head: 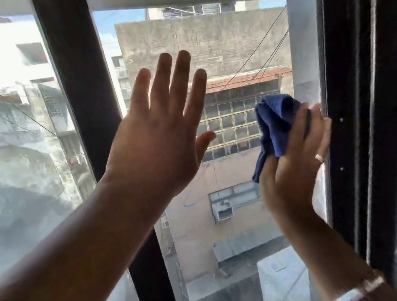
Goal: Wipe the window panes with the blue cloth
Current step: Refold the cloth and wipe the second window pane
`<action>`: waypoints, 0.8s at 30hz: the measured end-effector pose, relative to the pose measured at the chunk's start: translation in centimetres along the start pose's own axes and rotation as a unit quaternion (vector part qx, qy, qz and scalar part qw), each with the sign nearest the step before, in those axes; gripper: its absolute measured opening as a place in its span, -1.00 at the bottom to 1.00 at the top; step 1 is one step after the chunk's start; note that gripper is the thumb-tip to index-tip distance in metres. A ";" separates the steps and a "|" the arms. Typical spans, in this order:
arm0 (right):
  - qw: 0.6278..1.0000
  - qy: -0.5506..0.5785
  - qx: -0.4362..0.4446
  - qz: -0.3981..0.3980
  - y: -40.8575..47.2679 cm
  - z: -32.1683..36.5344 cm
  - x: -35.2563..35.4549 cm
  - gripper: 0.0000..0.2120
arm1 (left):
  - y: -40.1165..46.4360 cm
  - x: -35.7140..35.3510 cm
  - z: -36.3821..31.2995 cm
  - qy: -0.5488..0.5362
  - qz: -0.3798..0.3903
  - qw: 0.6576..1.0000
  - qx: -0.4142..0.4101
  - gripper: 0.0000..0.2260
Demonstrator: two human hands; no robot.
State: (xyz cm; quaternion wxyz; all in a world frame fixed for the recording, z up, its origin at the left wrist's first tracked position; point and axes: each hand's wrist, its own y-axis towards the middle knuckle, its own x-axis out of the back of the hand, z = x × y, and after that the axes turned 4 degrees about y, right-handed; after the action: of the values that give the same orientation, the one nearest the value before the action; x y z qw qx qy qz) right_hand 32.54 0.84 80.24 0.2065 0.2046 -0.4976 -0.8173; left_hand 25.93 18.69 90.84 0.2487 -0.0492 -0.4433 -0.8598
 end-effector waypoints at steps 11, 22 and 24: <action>0.998 -0.025 -0.006 0.061 -0.5 -3.1 1.8 -0.32 | -0.1 0.9 -0.1 -0.004 0.030 1.000 0.003 -0.27; 0.996 -0.010 -0.003 0.087 -2.0 -3.4 2.1 -0.36 | 0.0 0.8 -0.1 -0.010 0.027 1.000 0.010 -0.28; 0.997 -0.002 -0.064 0.037 -0.1 -1.8 0.8 -0.37 | -0.1 0.9 -0.1 -0.012 0.028 1.000 0.009 -0.28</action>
State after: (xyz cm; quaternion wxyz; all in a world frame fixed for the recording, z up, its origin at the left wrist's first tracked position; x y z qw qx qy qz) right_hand 32.85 -0.82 79.30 0.2482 0.1706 -0.4520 -0.8396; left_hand 25.13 18.33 91.02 0.2675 -0.0692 -0.4522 -0.8480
